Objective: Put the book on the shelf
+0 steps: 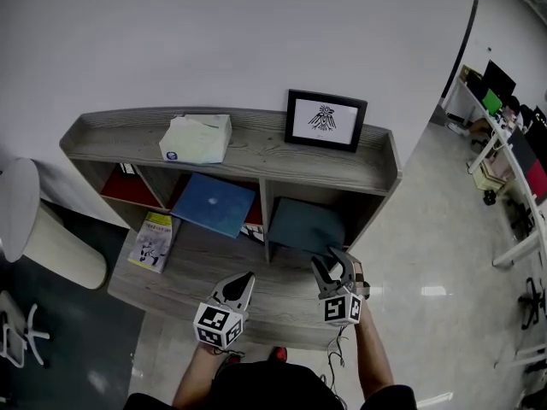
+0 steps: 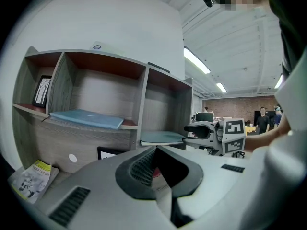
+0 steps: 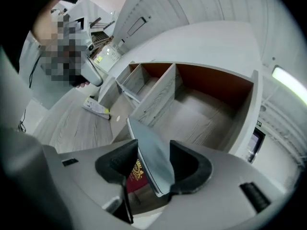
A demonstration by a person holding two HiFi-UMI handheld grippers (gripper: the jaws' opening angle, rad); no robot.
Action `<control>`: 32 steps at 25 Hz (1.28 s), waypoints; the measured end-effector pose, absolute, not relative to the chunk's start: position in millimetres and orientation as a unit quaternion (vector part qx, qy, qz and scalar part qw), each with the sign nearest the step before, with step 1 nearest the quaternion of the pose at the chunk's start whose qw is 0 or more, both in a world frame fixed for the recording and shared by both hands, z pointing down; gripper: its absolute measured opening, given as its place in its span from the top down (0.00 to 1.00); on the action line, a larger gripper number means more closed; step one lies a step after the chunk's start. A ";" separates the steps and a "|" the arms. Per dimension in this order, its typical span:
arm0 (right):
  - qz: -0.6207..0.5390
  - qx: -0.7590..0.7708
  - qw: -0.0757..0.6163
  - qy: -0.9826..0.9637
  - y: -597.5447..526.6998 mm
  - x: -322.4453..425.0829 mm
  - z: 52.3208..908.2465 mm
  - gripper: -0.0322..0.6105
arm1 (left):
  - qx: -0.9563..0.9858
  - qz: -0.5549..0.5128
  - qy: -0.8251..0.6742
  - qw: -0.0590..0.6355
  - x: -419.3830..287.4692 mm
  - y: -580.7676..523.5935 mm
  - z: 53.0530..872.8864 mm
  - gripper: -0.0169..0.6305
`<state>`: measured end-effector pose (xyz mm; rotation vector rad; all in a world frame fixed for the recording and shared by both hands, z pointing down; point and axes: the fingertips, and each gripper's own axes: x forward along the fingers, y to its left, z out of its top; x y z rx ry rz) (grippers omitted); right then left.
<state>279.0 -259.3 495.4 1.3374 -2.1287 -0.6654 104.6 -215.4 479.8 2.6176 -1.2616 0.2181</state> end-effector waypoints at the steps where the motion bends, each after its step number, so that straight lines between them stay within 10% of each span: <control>1: -0.236 0.504 0.259 -0.790 -255.3 277.4 488.9 0.62 | 0.894 0.074 -0.427 0.112 103.3 -213.5 477.8 0.97; 13: -0.086 0.609 0.067 -0.786 -196.9 265.7 432.0 0.64 | 0.922 0.073 -0.370 0.083 80.7 -191.2 451.1 0.97; 32: -0.036 0.692 0.058 -0.719 -100.0 177.0 447.9 0.85 | 0.954 0.061 -0.285 0.069 19.3 -139.9 439.1 0.97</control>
